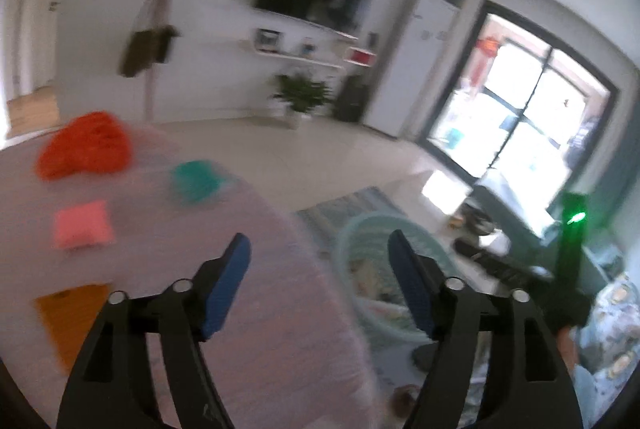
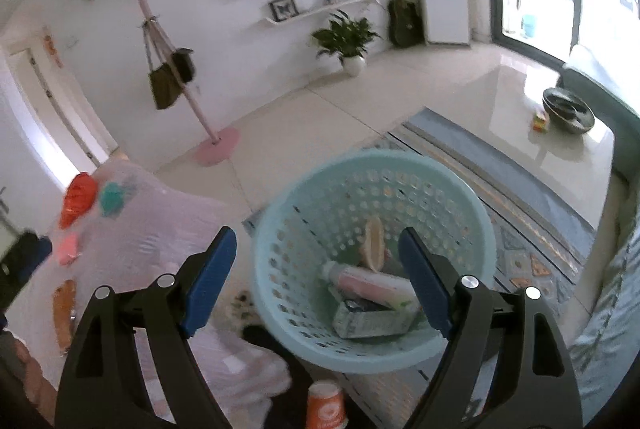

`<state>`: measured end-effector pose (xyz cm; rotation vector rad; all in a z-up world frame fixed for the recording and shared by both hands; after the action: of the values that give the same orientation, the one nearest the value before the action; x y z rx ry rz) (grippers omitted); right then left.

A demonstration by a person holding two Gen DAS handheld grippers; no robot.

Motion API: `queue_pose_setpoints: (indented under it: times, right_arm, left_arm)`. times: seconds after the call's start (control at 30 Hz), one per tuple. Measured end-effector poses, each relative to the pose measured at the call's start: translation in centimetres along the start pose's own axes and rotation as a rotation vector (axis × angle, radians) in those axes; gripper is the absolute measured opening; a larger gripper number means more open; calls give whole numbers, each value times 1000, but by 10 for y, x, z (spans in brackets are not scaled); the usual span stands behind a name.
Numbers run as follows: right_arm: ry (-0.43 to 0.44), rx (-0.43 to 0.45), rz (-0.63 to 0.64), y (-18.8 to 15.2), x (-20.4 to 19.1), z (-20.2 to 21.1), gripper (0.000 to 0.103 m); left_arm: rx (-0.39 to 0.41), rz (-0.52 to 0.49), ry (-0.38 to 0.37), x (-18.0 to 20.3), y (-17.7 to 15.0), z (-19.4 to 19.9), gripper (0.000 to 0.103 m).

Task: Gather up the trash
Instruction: 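Move both tools back over the table, then grasp the orange snack wrapper with the left tool while the right grasps the teal packet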

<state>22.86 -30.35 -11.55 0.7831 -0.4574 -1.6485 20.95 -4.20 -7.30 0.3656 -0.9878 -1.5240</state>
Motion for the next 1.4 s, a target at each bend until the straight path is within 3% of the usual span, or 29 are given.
queue_pose_setpoints:
  times: [0.13,0.3,0.47,0.6,0.9,1.07,1.33,1.4]
  right_arm:
    - [56,29,91,3,-43,5,79]
    - [116,43,213,2,-101,3,79]
    - [172,34,307,4,-156,-11,79]
    - [195,3,360,9,-194,-35,79]
    - [186,-75,457,13,-253,-104,80]
    - [130,-136,480,17,-269,-138,81]
    - [107,-184,472,18,-270,-157,80]
    - [102,-171,499,16,-274,-155,74]
  left_arm:
    - [15,103,107,-48,-12,32,83]
    - [2,206,233,-106,-31,58,84]
    - [-61,267,270,-138,-47,57,84]
    - [-115,302,237,-151,-60,48,84]
    - [-154,173,310,-136,-64,31,94]
    - [-198,91,355,-125,-68,24,95]
    - [-230,44,403,-119,-70,18,95]
    - [-239,32,418,-119,-71,16,95]
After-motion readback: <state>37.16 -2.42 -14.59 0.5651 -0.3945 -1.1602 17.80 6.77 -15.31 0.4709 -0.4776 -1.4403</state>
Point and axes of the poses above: each gripper's, at about its wrist camera, not at the fingertips, and z roughly against the way its jaws point, x to its right, y to its top, the point moved 5 cm from there along -z, roughly the way its jaws point, and after that the axes turned 3 degrees about -x, right-handed, at the moved point
